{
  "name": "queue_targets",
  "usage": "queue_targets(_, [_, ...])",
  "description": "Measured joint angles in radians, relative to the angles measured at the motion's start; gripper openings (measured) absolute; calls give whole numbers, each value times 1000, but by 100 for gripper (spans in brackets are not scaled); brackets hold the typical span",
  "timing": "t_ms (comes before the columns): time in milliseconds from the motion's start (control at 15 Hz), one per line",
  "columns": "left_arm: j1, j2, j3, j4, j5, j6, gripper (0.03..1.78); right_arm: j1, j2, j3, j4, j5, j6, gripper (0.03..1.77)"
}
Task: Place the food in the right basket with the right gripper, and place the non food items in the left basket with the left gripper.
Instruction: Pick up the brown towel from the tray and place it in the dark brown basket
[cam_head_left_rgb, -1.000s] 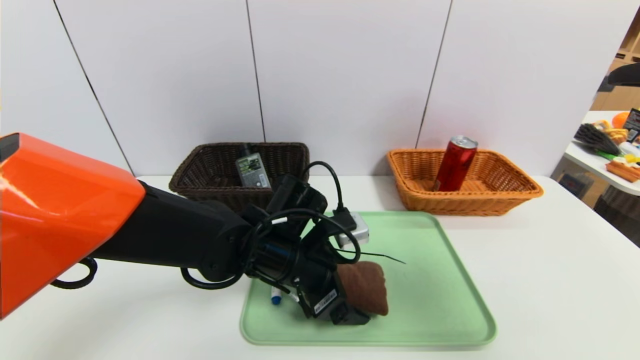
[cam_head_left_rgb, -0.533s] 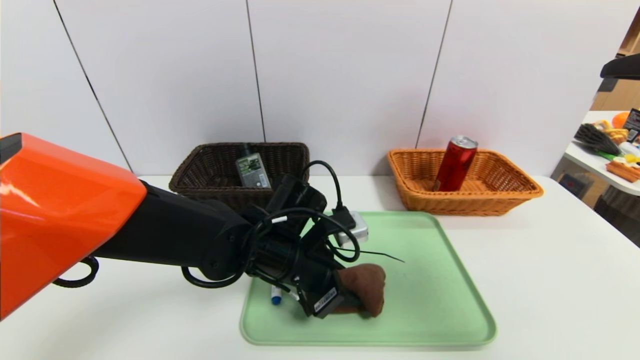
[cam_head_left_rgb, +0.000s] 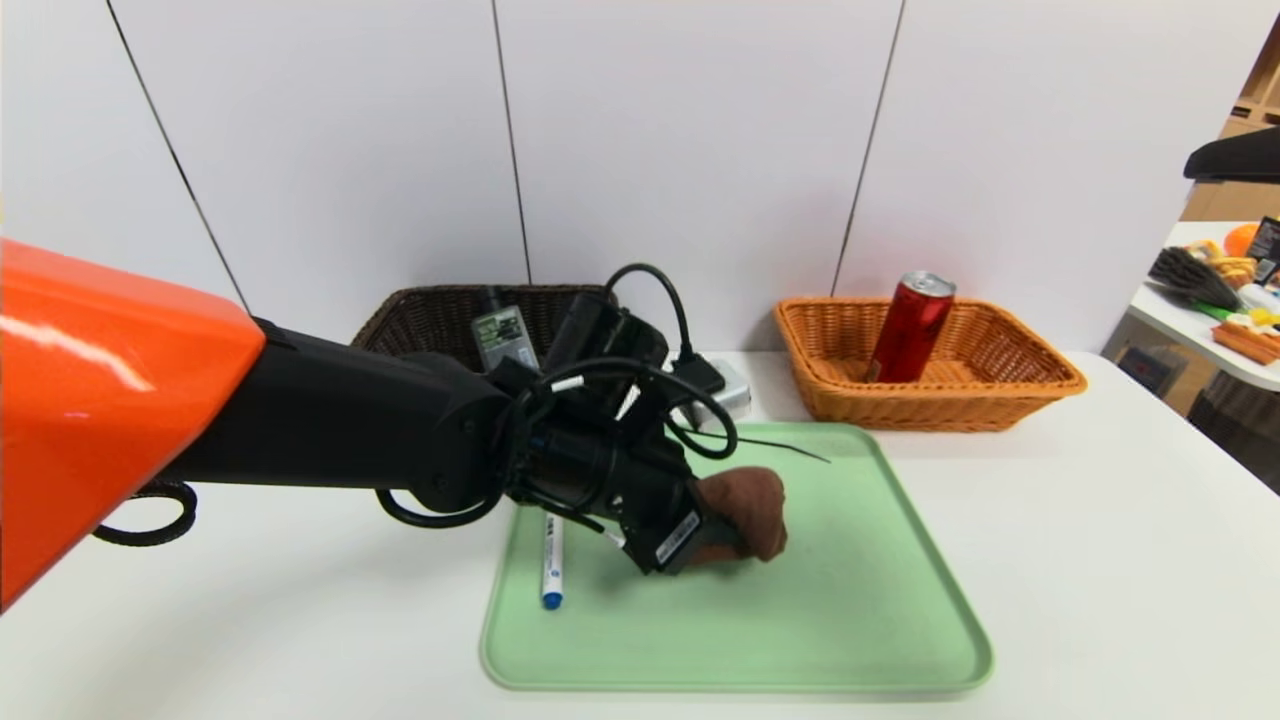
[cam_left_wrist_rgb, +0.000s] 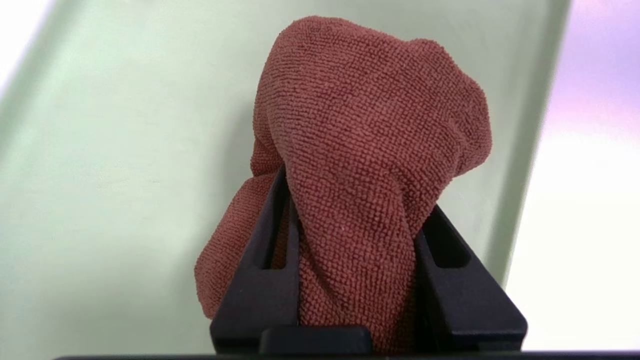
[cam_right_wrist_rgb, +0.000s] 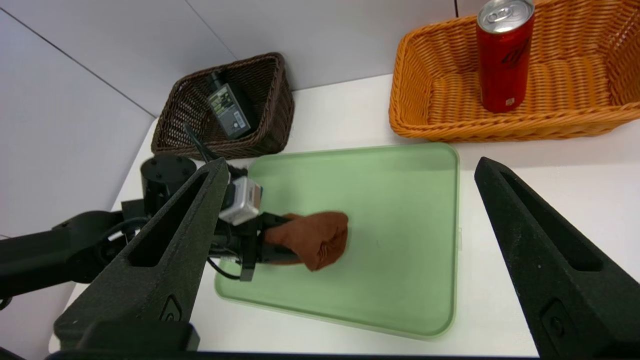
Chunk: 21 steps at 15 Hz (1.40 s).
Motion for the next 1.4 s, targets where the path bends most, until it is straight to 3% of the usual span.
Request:
queue_targets(467, [4, -31, -342, 195, 220, -246, 57, 0, -5, 45, -4, 3, 23, 170])
queue_targets(600, [4, -67, -412, 288, 273, -311, 57, 0, -6, 67, -5, 2, 24, 170])
queue_targets(800, [24, -103, -490, 339, 364, -386, 57, 0, -7, 94, -6, 0, 24, 170])
queue_targets(1067, [135, -115, -550, 390, 441, -505, 57, 0, -6, 104, -27, 3, 47, 170])
queue_targets(1400, [329, -96, -510, 394, 456, -527, 57, -1, -6, 106, -57, 13, 50, 170])
